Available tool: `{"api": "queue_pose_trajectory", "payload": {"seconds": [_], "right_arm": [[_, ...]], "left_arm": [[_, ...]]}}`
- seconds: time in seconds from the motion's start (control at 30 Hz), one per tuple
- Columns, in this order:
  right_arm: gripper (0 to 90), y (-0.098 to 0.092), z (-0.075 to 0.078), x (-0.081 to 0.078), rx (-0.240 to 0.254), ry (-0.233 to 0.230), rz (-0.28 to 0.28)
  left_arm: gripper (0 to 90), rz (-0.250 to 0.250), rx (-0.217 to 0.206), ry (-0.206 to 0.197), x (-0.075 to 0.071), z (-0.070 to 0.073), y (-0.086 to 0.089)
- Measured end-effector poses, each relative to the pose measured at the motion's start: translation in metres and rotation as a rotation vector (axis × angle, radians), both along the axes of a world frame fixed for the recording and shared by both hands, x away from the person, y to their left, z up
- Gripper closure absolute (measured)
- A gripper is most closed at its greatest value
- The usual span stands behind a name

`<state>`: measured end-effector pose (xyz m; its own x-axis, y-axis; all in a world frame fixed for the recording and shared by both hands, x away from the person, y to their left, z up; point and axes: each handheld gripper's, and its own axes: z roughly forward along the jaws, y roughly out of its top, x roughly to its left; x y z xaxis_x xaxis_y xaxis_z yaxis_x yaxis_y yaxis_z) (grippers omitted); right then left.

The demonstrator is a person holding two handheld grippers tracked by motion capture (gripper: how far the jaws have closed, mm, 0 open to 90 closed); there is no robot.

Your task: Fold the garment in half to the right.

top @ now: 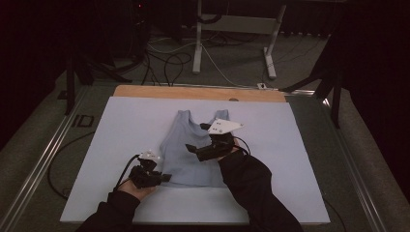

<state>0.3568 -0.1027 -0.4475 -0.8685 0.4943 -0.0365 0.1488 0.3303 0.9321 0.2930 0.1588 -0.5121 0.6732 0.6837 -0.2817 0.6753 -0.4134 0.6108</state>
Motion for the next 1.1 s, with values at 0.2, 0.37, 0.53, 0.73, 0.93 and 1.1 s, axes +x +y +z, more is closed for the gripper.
{"api": "queue_pose_trajectory", "payload": {"seconds": [0.2, 0.37, 0.53, 0.73, 0.93, 1.1], "right_arm": [[10.2, 0.009, 0.003, 0.017, -0.023, 0.002, -0.007], [10.2, 0.020, 0.008, 0.036, -0.034, 0.020, -0.024], [10.1, 0.030, 0.009, 0.053, -0.035, 0.030, -0.041], [10.2, 0.042, 0.009, 0.070, -0.025, 0.064, -0.063], [12.4, 0.055, 0.003, 0.091, -0.061, 0.102, -0.095], [12.4, 0.063, -0.002, 0.108, -0.063, 0.133, -0.102]], "left_arm": [[85.1, 0.001, -0.006, -0.011, -0.001, 0.000, 0.000], [85.1, 0.008, -0.024, -0.004, -0.001, -0.002, 0.001], [85.1, 0.005, -0.024, -0.005, -0.001, -0.001, 0.001], [85.1, 0.006, -0.032, -0.001, -0.001, -0.001, 0.002], [85.1, 0.006, -0.040, -0.003, 0.000, -0.001, 0.003], [85.1, 0.008, -0.051, 0.002, 0.000, 0.000, 0.003]]}}
